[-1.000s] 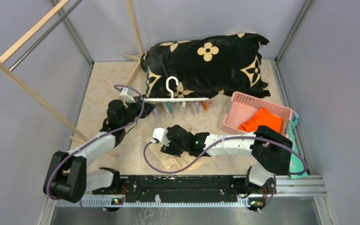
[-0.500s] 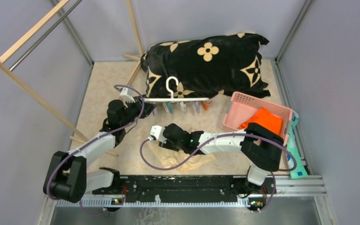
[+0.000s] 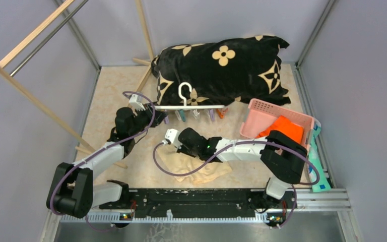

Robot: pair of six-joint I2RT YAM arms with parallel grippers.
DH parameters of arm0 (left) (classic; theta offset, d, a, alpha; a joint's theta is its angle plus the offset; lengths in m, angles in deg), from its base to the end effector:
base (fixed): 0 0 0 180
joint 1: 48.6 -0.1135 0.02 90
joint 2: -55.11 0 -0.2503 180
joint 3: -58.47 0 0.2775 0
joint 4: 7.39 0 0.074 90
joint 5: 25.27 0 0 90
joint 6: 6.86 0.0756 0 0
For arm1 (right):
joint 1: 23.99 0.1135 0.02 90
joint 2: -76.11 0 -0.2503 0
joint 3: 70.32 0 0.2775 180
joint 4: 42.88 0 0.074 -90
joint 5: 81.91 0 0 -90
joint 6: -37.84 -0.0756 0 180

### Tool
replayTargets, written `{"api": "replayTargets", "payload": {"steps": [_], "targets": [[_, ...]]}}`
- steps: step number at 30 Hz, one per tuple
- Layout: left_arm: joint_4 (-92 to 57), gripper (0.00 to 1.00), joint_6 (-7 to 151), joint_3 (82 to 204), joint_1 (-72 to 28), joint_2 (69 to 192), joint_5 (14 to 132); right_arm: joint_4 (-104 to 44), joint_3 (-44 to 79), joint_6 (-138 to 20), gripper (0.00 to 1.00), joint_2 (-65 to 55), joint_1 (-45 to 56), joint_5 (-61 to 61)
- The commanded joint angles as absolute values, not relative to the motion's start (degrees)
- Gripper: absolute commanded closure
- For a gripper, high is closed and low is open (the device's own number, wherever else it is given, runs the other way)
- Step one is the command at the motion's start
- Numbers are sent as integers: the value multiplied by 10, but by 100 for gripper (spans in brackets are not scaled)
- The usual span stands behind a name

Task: Clip the underwear to the hanger
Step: Clamp the underwear onto the hanger.

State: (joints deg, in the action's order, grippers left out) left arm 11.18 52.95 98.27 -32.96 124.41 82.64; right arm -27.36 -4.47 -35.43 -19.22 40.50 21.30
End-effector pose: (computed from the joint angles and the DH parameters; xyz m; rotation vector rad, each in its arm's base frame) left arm 0.2984 -0.1077 0.1833 0.0043 1.8321 -0.8476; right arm 0.1832 0.3438 0.1218 -1.4329 1.8430 0.1441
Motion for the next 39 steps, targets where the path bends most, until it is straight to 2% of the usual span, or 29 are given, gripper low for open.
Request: {"api": "replayTargets", "payload": {"steps": [1, 8, 15, 24, 31, 39], "targets": [[123, 100, 539, 990, -335, 1233, 834, -292, -27, -385, 100, -140, 370, 167], [245, 100, 517, 940, -335, 1230, 902, -294, -31, -413, 100, -98, 315, 19], [500, 100, 484, 856, -335, 1253, 975, -291, -29, -416, 100, -82, 278, -90], [708, 100, 411, 851, -335, 1334, 1076, -247, -9, -371, 100, -84, 256, -191], [819, 100, 386, 843, -335, 1382, 1107, -239, -10, -368, 100, -60, 239, -231], [827, 100, 385, 845, -335, 1383, 1120, -303, -25, -438, 100, -61, 229, -257]]}}
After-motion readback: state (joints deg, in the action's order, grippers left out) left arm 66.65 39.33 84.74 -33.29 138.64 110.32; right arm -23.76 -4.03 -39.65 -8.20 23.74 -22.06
